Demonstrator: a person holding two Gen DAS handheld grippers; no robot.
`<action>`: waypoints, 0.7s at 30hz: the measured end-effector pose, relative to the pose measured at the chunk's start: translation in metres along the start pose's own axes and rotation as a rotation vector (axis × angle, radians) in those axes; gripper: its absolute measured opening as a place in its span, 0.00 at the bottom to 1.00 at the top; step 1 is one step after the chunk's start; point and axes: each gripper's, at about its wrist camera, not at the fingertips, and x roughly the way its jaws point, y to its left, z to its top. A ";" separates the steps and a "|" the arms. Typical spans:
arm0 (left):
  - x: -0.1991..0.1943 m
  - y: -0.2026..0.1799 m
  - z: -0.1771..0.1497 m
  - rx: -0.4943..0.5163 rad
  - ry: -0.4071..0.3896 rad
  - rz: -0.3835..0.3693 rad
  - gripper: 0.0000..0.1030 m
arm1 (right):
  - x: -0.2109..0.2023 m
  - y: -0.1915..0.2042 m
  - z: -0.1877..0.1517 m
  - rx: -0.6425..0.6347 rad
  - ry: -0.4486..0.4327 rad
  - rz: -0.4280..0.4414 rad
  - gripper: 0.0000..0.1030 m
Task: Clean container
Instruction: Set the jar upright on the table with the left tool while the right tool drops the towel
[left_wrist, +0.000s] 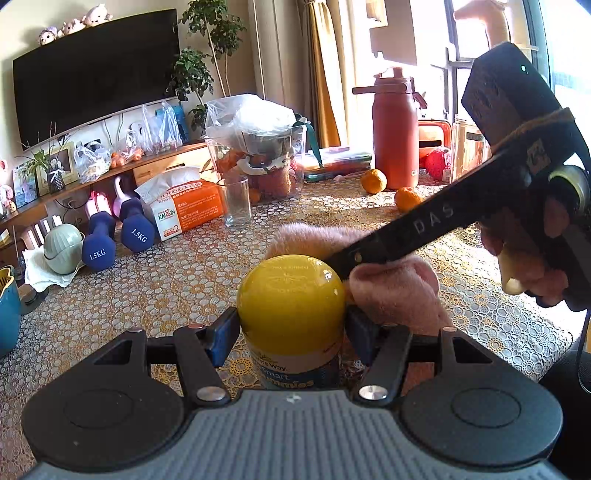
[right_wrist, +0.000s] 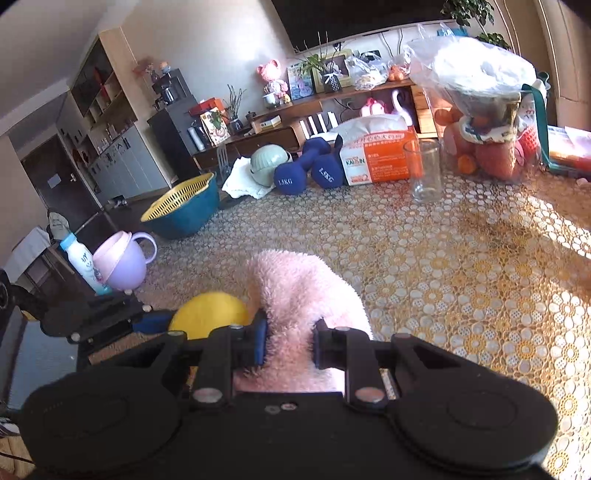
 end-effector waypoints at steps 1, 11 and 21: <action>0.000 0.000 0.000 -0.001 0.000 0.000 0.60 | 0.004 0.001 -0.005 -0.017 0.021 -0.011 0.22; 0.000 0.000 0.000 -0.005 0.004 0.002 0.60 | 0.016 -0.003 -0.039 -0.093 0.136 -0.080 0.22; -0.002 -0.003 0.001 -0.013 0.013 0.017 0.63 | -0.009 -0.021 -0.049 -0.036 0.077 -0.225 0.33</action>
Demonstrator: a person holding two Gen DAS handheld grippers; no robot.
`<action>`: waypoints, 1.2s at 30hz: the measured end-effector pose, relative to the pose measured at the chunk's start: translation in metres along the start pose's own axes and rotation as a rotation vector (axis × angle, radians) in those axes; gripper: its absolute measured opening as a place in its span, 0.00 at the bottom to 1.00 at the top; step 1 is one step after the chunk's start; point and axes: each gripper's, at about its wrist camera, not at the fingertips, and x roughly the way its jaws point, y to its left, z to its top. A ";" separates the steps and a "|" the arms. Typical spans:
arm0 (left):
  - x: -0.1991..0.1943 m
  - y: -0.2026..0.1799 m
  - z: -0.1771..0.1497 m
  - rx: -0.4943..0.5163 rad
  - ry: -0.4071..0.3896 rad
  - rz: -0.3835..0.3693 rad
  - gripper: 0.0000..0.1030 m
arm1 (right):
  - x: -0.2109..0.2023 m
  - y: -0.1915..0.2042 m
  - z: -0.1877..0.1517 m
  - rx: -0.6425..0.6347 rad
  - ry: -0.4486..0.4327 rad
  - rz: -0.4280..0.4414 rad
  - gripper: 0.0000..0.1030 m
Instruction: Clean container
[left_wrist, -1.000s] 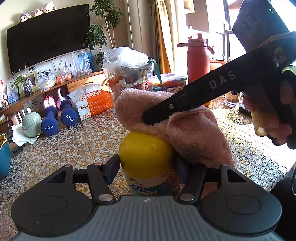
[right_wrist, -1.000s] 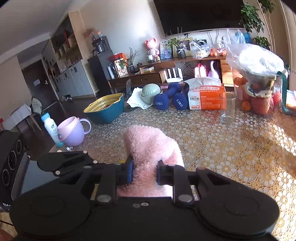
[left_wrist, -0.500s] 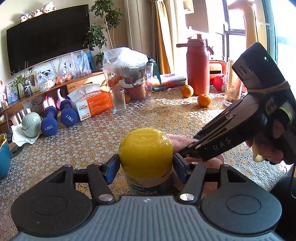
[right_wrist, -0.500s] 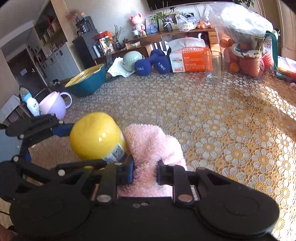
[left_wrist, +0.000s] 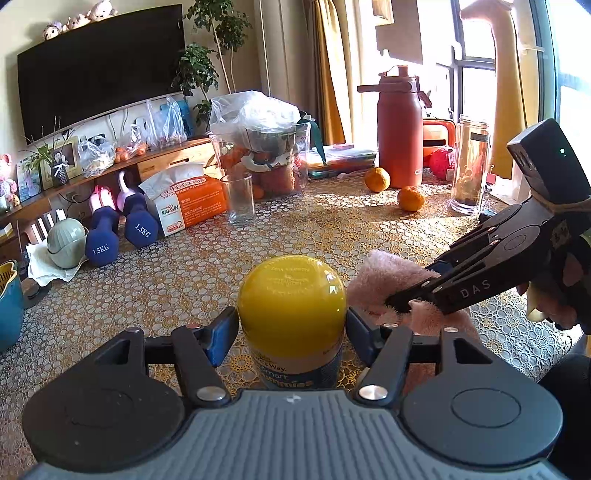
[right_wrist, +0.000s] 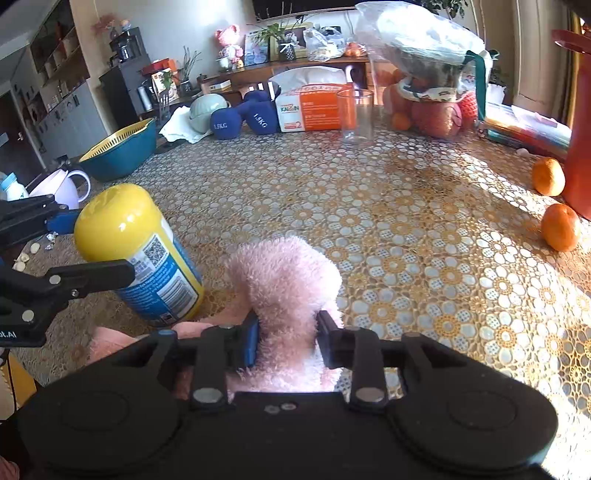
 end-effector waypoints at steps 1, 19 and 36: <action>0.000 -0.001 0.000 -0.001 0.001 0.002 0.63 | -0.004 -0.001 -0.001 0.004 -0.007 -0.006 0.33; -0.038 -0.001 -0.002 -0.084 -0.017 0.040 0.88 | -0.090 0.034 -0.021 0.047 -0.268 -0.018 0.77; -0.074 -0.019 -0.018 -0.130 -0.039 0.029 0.99 | -0.128 0.078 -0.064 0.035 -0.379 -0.082 0.82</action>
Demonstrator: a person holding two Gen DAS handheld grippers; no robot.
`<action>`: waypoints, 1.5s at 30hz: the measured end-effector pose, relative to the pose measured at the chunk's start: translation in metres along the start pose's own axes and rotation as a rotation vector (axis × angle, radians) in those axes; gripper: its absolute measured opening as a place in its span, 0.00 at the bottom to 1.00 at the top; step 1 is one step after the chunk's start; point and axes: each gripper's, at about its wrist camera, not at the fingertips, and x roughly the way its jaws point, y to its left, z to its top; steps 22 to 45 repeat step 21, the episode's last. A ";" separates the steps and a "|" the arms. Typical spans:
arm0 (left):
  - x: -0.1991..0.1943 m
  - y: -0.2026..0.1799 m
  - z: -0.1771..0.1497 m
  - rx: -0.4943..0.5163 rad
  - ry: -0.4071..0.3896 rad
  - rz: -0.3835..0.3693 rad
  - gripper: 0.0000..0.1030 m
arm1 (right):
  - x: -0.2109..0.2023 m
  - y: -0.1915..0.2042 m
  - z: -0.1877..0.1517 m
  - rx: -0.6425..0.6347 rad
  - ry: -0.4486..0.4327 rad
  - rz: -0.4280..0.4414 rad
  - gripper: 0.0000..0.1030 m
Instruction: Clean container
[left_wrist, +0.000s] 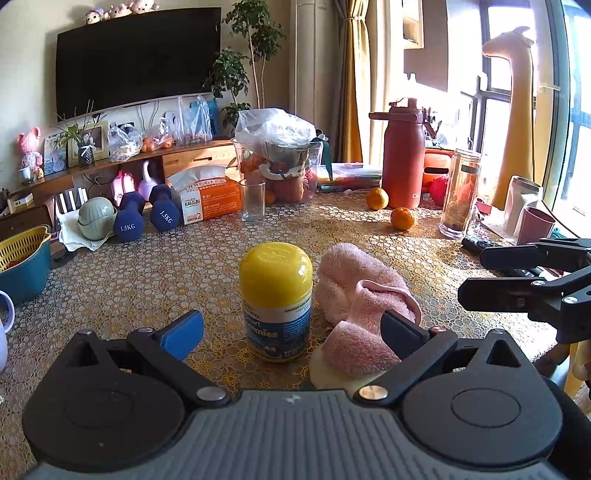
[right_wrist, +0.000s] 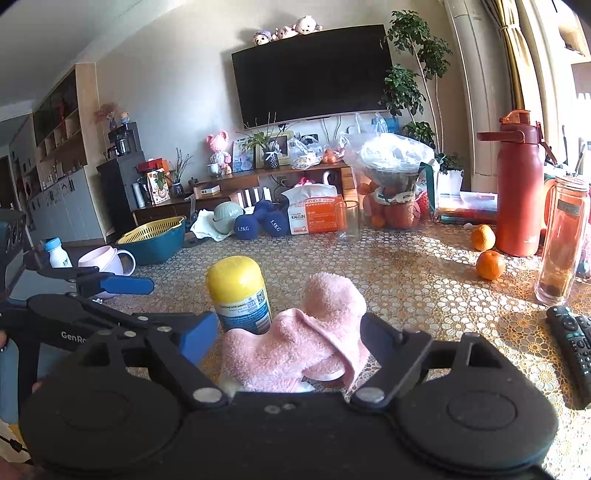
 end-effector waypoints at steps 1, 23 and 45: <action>-0.001 -0.001 0.000 -0.001 -0.001 -0.003 0.99 | -0.002 0.002 -0.001 -0.001 -0.004 -0.007 0.82; -0.009 -0.005 -0.009 -0.020 0.009 0.005 0.99 | -0.011 0.019 -0.014 -0.003 0.000 -0.114 0.82; -0.009 -0.005 -0.009 -0.020 0.009 0.005 0.99 | -0.011 0.019 -0.014 -0.003 0.000 -0.114 0.82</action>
